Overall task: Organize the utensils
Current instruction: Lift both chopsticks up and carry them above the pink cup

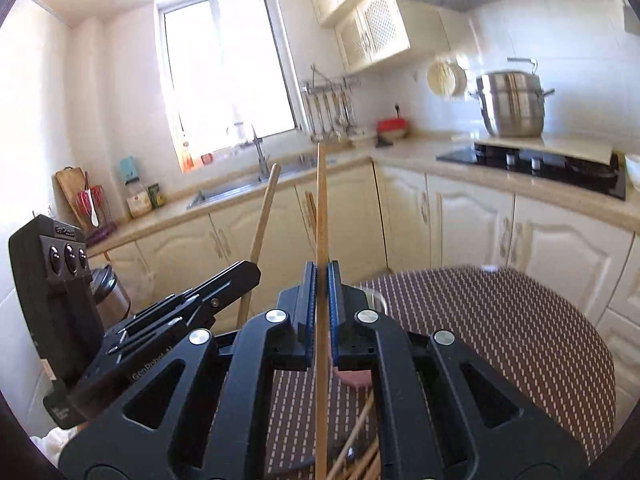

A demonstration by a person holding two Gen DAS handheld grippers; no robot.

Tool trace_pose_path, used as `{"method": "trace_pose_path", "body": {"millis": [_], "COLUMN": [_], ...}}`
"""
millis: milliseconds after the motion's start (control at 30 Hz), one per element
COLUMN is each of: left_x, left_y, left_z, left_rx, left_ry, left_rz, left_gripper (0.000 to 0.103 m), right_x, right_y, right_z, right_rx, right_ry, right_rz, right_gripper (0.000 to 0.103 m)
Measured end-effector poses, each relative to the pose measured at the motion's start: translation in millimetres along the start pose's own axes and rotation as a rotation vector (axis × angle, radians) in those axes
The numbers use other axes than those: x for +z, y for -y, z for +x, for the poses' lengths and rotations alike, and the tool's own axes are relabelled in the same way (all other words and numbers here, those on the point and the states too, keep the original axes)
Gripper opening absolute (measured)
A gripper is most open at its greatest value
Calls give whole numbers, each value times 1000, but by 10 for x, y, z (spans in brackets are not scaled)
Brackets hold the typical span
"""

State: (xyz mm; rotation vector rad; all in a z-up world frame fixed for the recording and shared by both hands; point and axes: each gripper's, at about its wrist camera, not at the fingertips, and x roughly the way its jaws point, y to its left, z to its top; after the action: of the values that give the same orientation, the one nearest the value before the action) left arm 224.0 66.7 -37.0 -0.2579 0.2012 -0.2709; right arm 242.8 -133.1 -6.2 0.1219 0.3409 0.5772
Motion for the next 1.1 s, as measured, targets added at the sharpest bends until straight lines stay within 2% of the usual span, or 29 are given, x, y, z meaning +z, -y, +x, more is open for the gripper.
{"method": "trace_pose_path", "body": {"millis": [267, 400, 567, 700, 867, 1100], "left_x": [261, 320, 330, 309, 227, 114], "left_y": [-81, -85, -106, -118, -162, -149], "left_z": [307, 449, 612, 756, 914, 878], "left_rx": [-1, 27, 50, 52, 56, 69], "left_ry": [180, 261, 322, 350, 341, 352], "left_rz": [-42, -44, -17, -14, -23, -16], "left_gripper": [6, 6, 6, 6, 6, 6], "right_x": [289, 361, 396, 387, 284, 152], "right_y": [127, 155, 209, 233, 296, 254], "right_z": [346, 479, 558, 658, 732, 670], "right_rx": [11, -5, -46, -76, -67, -87], "right_ry": [192, 265, 359, 372, 352, 319], "right_rz": [37, 41, 34, 5, 9, -35], "right_gripper": [6, 6, 6, 6, 6, 6]}}
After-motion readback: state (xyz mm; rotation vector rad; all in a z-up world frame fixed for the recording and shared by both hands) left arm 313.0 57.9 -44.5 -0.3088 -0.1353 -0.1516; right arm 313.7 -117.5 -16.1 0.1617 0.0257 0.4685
